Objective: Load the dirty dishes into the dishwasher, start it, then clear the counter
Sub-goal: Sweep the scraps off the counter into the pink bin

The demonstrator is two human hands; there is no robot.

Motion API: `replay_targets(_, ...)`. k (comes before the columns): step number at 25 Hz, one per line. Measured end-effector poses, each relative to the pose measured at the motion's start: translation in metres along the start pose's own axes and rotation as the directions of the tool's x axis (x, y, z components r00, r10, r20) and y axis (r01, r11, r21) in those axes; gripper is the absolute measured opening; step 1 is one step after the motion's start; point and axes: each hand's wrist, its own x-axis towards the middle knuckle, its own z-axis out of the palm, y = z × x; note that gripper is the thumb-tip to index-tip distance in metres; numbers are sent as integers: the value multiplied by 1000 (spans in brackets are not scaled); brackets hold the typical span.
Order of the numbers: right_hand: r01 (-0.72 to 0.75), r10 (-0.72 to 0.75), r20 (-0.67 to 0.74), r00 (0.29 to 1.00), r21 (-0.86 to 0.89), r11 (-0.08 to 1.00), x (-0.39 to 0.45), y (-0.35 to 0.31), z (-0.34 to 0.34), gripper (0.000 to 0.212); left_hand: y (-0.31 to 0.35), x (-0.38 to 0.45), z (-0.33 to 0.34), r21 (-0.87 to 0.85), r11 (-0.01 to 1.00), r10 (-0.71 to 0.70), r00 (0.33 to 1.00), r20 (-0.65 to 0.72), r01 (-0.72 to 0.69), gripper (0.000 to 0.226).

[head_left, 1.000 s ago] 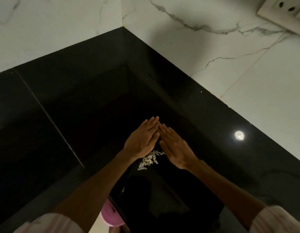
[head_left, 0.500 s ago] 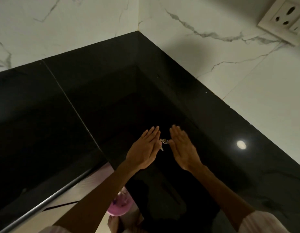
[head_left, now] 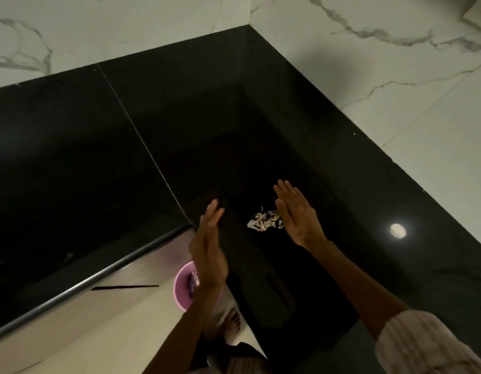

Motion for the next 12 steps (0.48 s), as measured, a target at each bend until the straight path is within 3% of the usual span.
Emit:
replay_targets(2,95,-96,29,995,24,995,-17,-2,7,63,-4,-18,-21,-38,989,-147,960,-237,142,38)
replay_targets(3,139,-142,39,989,73,988,-26,-2,8,61,-5,-21,-27,-212,931,-353,881,-315,297,35)
replay_targets(4,154,-162,45,986,147,977,-33,-2,7,59,-6,-22,-30,-507,782,-551,783,-288,364,39)
replay_targets(5,141,-155,40,987,241,960,-38,1,5,56,-6,-22,-31,-731,594,-658,726,-199,337,48)
replay_targets(6,103,-114,12,993,329,939,-41,3,3,53,-5,-23,-31,-834,481,-668,730,-148,270,54)
replay_targets(8,-25,67,-84,994,425,905,-39,8,0,50,-6,-24,-28,-891,418,-659,735,-162,179,54)
replay_targets(10,-136,219,-159,963,417,899,-32,8,-2,51,-5,-27,-23,-915,382,-658,733,-171,130,50)
replay_targets(12,-186,257,-196,946,321,929,-26,3,2,54,-7,-29,-16,-929,362,-656,728,-200,71,49)
